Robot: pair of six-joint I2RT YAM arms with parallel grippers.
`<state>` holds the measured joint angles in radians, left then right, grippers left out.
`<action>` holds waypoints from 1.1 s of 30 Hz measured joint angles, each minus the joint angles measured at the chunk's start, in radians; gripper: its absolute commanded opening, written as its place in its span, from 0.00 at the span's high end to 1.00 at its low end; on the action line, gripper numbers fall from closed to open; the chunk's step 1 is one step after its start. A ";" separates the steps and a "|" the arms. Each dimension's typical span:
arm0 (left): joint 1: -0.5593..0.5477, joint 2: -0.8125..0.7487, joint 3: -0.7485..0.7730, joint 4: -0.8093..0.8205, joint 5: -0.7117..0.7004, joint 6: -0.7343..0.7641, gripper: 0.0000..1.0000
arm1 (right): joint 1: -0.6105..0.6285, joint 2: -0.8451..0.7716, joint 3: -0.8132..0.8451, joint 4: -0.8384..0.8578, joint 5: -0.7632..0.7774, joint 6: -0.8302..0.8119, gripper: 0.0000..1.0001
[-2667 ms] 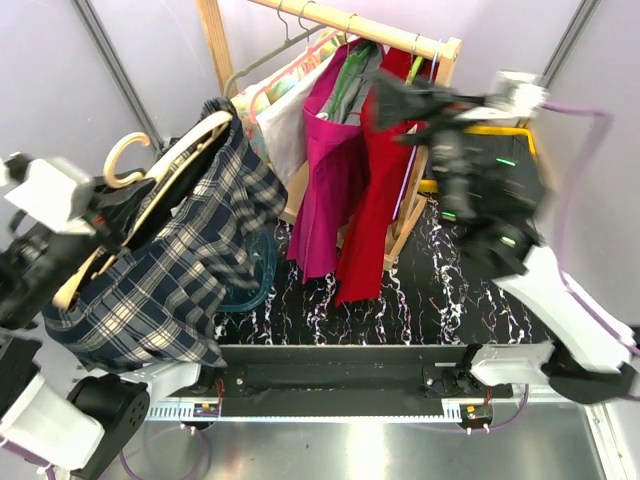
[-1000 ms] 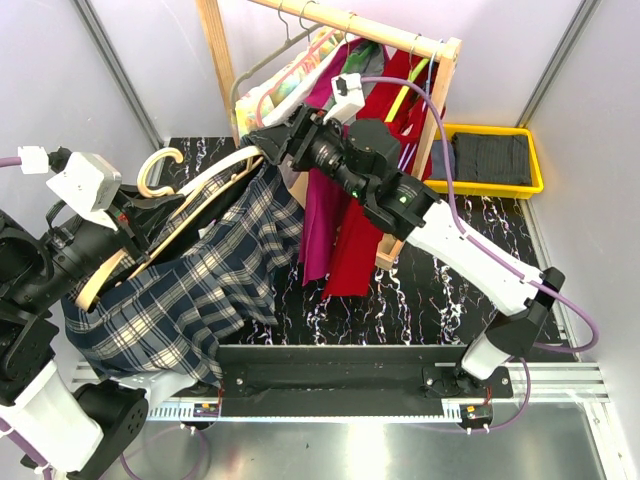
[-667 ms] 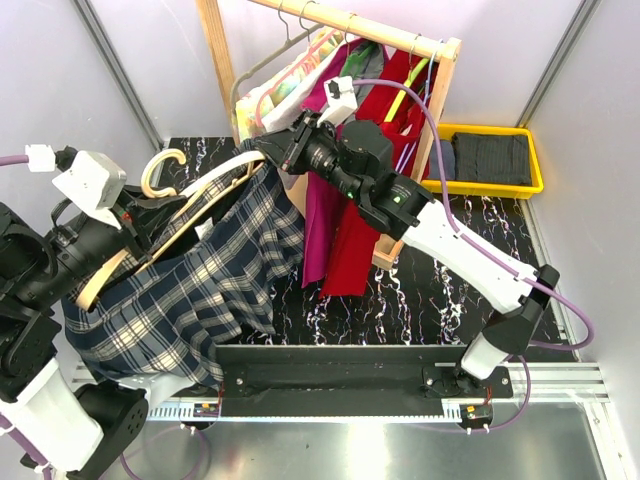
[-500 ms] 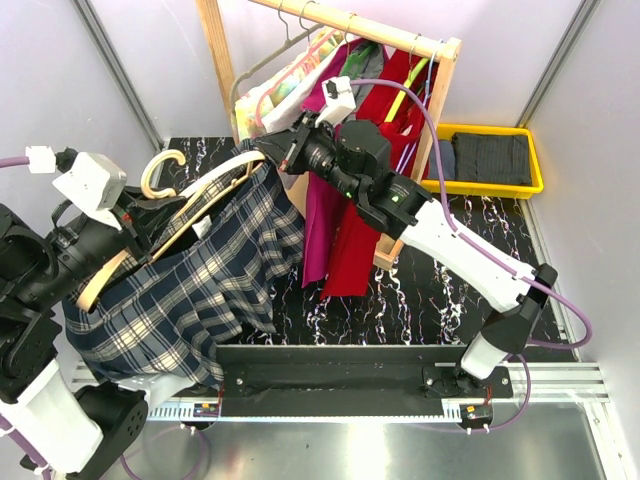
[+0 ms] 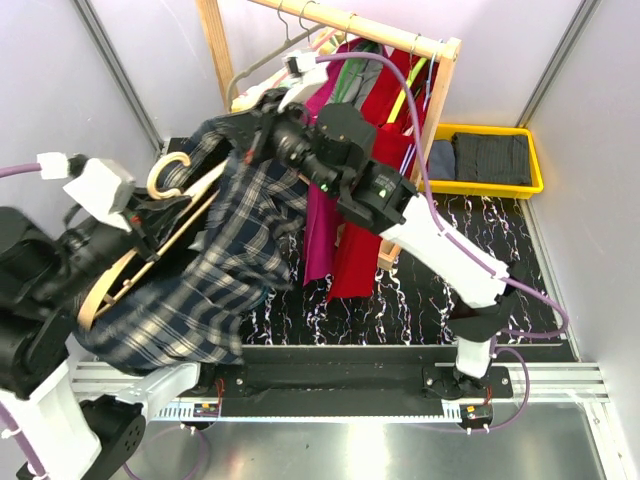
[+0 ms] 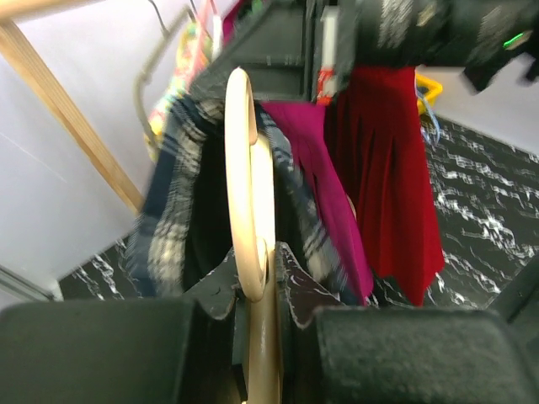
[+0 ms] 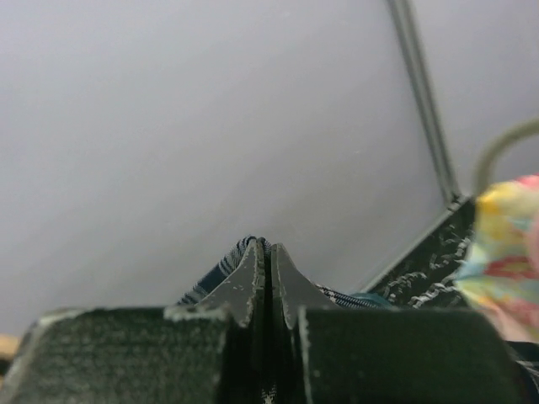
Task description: Remove the skirt from the hanger
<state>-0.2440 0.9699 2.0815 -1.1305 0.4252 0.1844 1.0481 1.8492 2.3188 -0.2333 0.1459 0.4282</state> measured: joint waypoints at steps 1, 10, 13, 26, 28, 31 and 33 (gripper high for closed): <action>0.000 -0.005 -0.030 0.005 0.003 0.000 1.00 | 0.026 0.018 0.046 -0.011 0.002 -0.020 1.00; 0.000 0.010 -0.174 0.037 -0.003 0.022 1.00 | 0.109 0.066 0.160 -0.068 0.029 -0.118 1.00; 0.000 0.024 -0.154 0.052 -0.018 0.027 1.00 | 0.099 0.066 0.147 -0.073 0.073 -0.160 1.00; -0.005 0.029 0.194 0.008 -0.168 0.121 1.00 | -0.116 0.078 0.083 -0.109 0.155 -0.207 1.00; -0.005 -0.037 0.169 0.055 -0.261 0.122 1.00 | -0.145 0.102 0.105 -0.127 0.156 -0.203 1.00; -0.028 -0.202 -0.013 0.263 -0.497 0.107 1.00 | -0.160 0.193 0.224 -0.176 0.126 -0.177 1.00; -0.056 -0.253 -0.065 0.381 -0.661 0.107 1.00 | -0.146 0.281 0.363 -0.206 0.083 -0.170 1.00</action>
<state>-0.3004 0.7170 2.0163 -0.7494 -0.2356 0.2913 0.9016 2.1304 2.6820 -0.4389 0.2287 0.2581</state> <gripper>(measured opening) 0.126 0.018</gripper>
